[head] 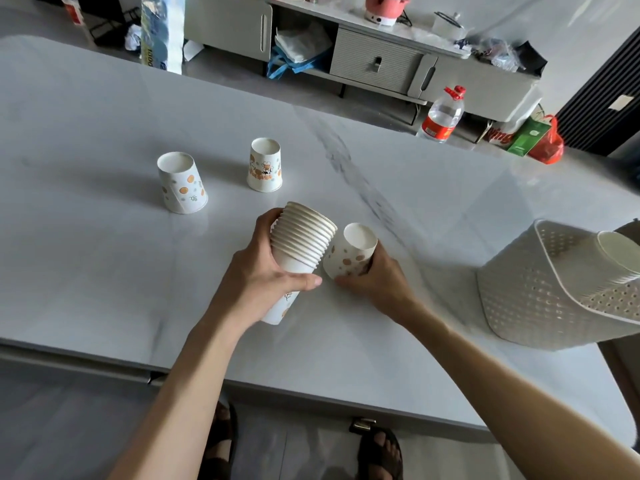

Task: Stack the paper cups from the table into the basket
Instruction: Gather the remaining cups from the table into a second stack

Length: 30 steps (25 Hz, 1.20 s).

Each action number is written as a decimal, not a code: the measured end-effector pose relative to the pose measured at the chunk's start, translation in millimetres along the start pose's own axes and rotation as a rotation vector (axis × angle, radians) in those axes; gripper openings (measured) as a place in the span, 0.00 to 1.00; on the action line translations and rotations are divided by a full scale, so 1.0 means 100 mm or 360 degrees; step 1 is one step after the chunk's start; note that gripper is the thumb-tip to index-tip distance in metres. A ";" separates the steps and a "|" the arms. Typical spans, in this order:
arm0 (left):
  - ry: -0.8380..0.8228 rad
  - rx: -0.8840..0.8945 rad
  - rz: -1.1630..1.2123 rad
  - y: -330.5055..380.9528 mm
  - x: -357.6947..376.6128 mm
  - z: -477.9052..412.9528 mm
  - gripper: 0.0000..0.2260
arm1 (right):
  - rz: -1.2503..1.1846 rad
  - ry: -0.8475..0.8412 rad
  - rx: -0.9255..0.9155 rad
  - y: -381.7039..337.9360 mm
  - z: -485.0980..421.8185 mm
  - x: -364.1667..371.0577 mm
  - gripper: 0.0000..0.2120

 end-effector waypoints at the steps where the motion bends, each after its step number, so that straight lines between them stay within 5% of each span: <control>1: 0.0003 0.0028 -0.0032 0.00 -0.01 0.00 0.41 | -0.0042 0.0019 -0.0015 -0.08 -0.03 -0.07 0.32; 12: -0.0075 0.0340 -0.0332 0.14 -0.01 0.06 0.42 | -0.0437 -0.0177 -0.0223 -0.91 -0.14 -0.63 0.23; 18: -0.0071 0.0327 -0.0351 0.12 -0.05 0.05 0.42 | 0.0120 -0.0248 -0.0538 -1.18 -0.03 -0.43 0.27; 25: 0.0135 0.0152 -0.0278 -0.02 -0.26 -0.03 0.43 | -0.0232 -0.0983 -0.0171 -1.37 0.25 0.39 0.28; 27: 0.0219 0.0101 -0.0206 -0.09 -0.40 -0.05 0.40 | -0.0316 -0.0850 -0.0215 -1.48 0.06 0.48 0.23; 30: 0.0374 -0.0016 -0.0132 -0.22 -0.64 -0.06 0.38 | 0.0079 -0.0174 -0.0529 -1.67 -0.49 0.50 0.23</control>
Point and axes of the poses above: each hand's wrist, its own z-axis away from the middle knuckle, its own x-axis out of the palm, y = z × x, the point moved 8 cm from there along -z, towards the middle knuckle, and after that the axes turned 14 degrees about y, right-handed, at the moved point
